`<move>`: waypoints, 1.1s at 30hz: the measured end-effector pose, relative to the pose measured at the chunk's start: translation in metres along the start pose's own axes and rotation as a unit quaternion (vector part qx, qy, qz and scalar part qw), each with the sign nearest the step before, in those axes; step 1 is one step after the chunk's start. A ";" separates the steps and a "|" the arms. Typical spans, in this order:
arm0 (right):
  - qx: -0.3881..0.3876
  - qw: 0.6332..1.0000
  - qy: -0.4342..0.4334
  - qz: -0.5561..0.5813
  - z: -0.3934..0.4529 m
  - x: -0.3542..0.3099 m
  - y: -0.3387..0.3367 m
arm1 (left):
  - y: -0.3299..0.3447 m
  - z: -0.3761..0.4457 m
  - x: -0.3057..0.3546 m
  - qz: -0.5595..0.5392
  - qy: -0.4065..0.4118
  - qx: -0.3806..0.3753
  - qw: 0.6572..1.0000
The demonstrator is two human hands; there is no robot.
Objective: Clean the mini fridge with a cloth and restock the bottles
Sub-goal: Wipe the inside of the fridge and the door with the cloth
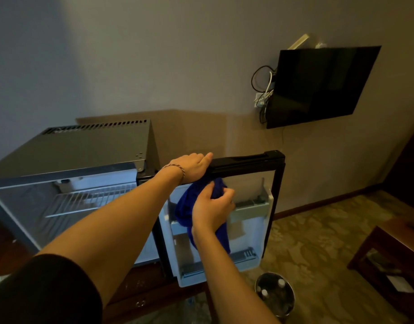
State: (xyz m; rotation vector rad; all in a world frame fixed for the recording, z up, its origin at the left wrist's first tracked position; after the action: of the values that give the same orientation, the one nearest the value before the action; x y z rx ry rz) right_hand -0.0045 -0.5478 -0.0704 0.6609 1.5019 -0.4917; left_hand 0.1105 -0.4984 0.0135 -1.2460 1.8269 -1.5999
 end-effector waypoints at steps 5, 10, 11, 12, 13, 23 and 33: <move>-0.058 0.997 -0.040 0.002 -0.025 0.004 0.028 | -0.002 -0.014 0.002 0.024 -0.001 -0.009 1.000; -0.036 0.997 -0.058 0.032 -0.016 0.000 0.019 | -0.002 -0.034 -0.022 0.015 -0.010 -0.015 1.000; -0.030 0.997 -0.060 0.027 -0.014 -0.001 0.017 | -0.002 -0.037 -0.029 0.026 -0.018 -0.008 0.999; -0.026 0.998 -0.060 0.023 -0.012 -0.002 0.017 | -0.002 -0.040 -0.035 0.042 -0.022 0.001 0.999; -0.023 0.998 -0.060 0.019 -0.010 -0.002 0.017 | -0.003 -0.041 -0.039 0.056 -0.023 0.011 0.998; -0.012 0.992 -0.116 -0.040 0.029 -0.012 -0.006 | -0.003 -0.041 -0.060 0.084 -0.022 0.061 0.994; 0.093 0.989 -0.104 -0.048 0.059 -0.007 -0.013 | -0.003 -0.039 -0.058 0.100 -0.042 0.098 0.989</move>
State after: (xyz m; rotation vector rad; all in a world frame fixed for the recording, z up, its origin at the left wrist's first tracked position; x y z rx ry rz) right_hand 0.0303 -0.5971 -0.0675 0.6626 1.3050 -0.7583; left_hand 0.1109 -0.4287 0.0127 -0.9950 1.6415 -1.5487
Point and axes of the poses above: each hand's wrist, its own z-axis towards the middle knuckle, its own y-axis out of the palm, x = y × z, the point moved 6 cm from there along z, towards the middle knuckle, and after that the axes turned 14 degrees about -x, right-handed, at the moved point
